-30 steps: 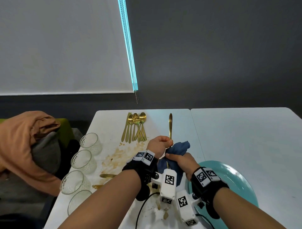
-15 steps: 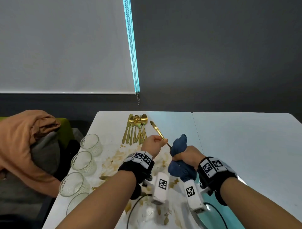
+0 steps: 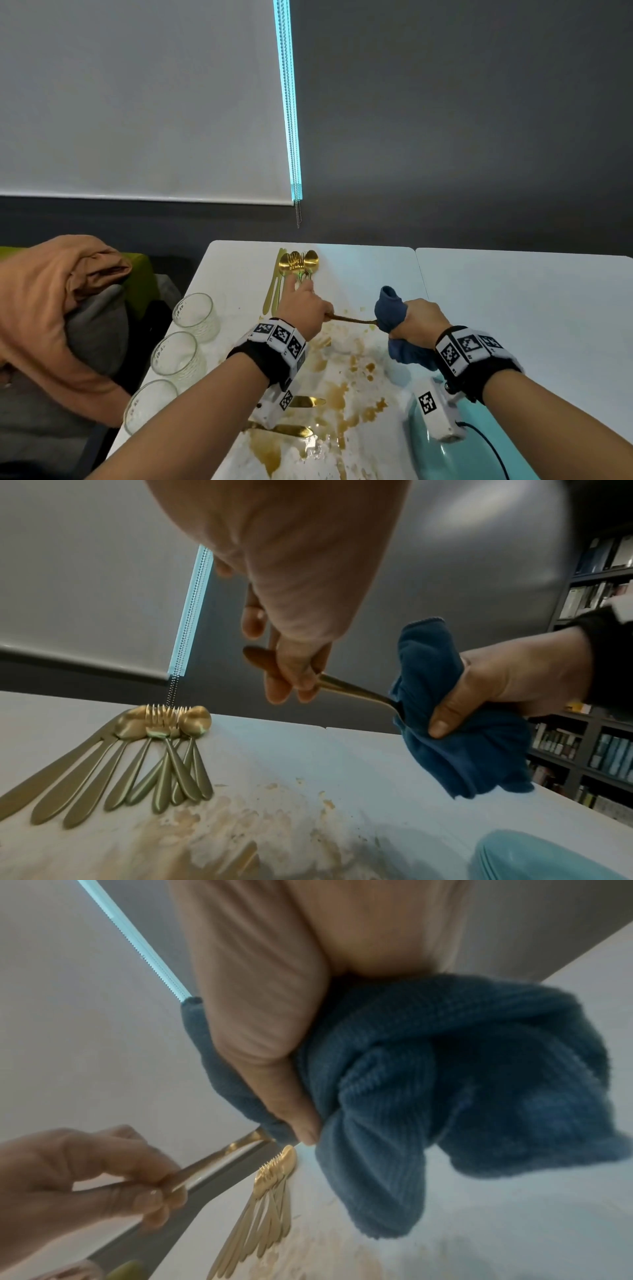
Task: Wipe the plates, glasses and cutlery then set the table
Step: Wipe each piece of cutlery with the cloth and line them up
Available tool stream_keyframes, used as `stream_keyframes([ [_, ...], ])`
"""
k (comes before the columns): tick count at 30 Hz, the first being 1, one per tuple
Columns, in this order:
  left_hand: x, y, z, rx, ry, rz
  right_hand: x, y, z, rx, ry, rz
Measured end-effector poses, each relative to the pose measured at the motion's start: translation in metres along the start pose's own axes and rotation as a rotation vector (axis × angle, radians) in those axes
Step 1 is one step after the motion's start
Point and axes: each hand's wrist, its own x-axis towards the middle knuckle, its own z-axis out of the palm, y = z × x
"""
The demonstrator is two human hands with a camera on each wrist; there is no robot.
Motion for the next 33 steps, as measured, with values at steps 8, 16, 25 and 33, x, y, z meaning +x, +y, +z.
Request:
stream_keyframes([
  [8,-0.002,-0.016,0.025,-0.274,-0.16,-0.287,0.016,0.01,-0.039,0.272,0.23,0.108],
  [16,0.011,-0.006,0.014,-1.075,-0.288,-0.532,0.023,-0.009,0.003,0.975,-0.029,0.14],
  [25,0.007,0.029,0.021,-1.133,-0.329,-0.412,0.049,-0.042,0.039,1.064,-0.1,0.36],
  [33,0.018,0.012,0.011,-1.127,-0.458,-0.384,0.074,-0.04,0.027,0.991,-0.098,0.391],
])
